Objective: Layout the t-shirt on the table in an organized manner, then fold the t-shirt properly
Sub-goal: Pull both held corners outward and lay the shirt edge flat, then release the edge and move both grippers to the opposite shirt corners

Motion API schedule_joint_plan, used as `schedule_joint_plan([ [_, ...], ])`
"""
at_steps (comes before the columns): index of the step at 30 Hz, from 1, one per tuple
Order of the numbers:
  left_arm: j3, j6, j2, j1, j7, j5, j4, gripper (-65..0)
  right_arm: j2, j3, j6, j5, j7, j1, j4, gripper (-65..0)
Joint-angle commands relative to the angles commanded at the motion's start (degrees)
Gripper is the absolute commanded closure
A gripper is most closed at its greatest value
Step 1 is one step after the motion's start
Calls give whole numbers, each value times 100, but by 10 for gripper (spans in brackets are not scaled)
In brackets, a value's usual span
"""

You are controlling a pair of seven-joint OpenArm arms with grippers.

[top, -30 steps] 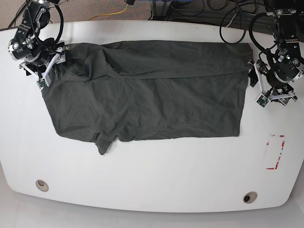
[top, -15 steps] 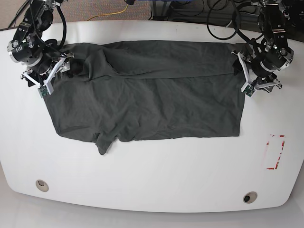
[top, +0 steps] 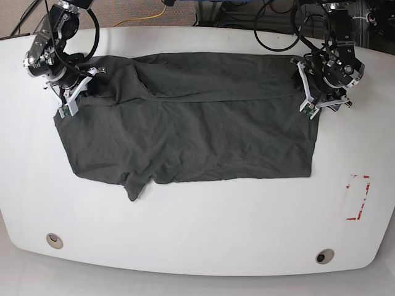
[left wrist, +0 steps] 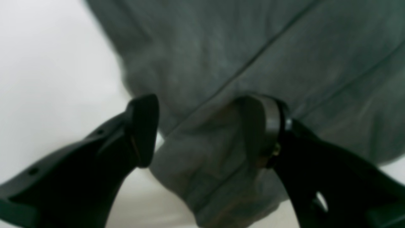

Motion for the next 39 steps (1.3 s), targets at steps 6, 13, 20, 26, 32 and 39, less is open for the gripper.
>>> schedule_joint_plan([
  [6, -185, 0, -273, 0, -105, -26, -220, -385, 264, -158, 0, 0, 185, -9, -580, -44],
  [13, -501, 0, -519, 18, -237, -26, -229, -385, 466, -167, 0, 0, 290, 0, -765, -49],
  [20, -624, 0, -756, 246, -237, -35, -176, -385, 580, -396, 0, 9, 290, -70, -730, -49],
  [26, -897, 0, -765, 273, -246, -35, -185, -385, 554, -431, 0, 26, 281, -193, -360, -49],
  [32, -1081, 0, -774, 273, -246, -35, -132, -385, 404, -440, 0, 26, 44, -484, 545, -49],
  [39, -1187, 0, -774, 273, -229, -35, 475, -385, 396, -396, 0, 35, -633, -492, 1459, -49],
])
